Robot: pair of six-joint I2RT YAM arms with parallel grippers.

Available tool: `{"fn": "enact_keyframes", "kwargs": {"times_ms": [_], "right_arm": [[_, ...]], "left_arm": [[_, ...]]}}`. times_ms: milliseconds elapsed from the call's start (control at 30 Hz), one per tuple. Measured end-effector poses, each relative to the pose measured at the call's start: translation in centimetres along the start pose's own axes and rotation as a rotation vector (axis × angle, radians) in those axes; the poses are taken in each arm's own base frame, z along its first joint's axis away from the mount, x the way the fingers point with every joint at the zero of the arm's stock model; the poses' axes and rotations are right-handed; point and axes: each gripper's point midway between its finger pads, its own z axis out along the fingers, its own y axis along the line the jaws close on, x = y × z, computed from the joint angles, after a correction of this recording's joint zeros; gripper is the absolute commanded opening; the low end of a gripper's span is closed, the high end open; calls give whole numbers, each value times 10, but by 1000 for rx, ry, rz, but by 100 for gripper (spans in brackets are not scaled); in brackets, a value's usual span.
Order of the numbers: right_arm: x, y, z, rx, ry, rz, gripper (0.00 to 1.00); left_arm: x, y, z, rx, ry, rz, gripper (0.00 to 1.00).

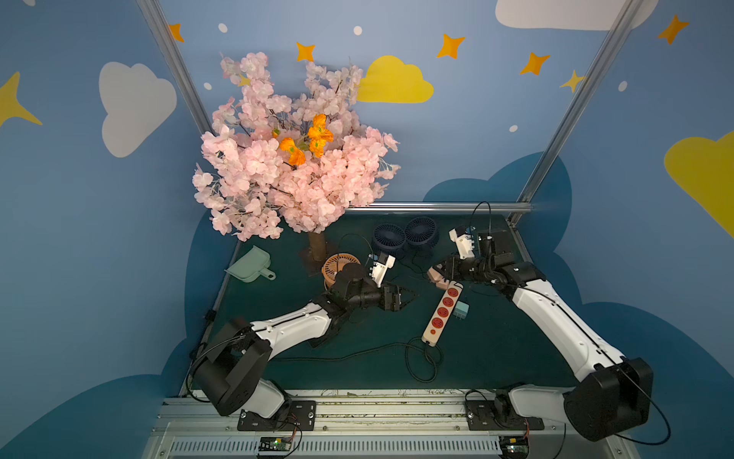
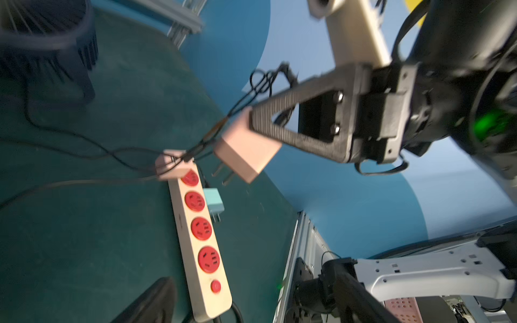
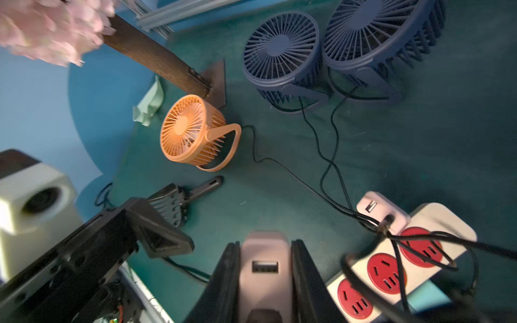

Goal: Plug the desk fan into the power strip
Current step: Insert the plug into the socket.

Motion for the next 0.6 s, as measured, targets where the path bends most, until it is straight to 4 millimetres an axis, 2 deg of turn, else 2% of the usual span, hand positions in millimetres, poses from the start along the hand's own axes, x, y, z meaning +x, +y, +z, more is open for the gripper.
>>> {"fn": "enact_keyframes", "kwargs": {"times_ms": [233, 367, 433, 600], "right_arm": [[28, -31, 21, 227, 31, 48, 14], [49, -51, 24, 352, 52, 88, 5], [60, -55, 24, 395, 67, 109, 0], [89, -64, 25, 490, 102, 164, 0]], "left_arm": [[52, 14, 27, -87, 118, -32, 88], [77, 26, 37, -126, 179, -59, 83], [86, 30, 40, -137, 201, -70, 81], [95, 35, 43, -147, 224, -80, 75]]}}
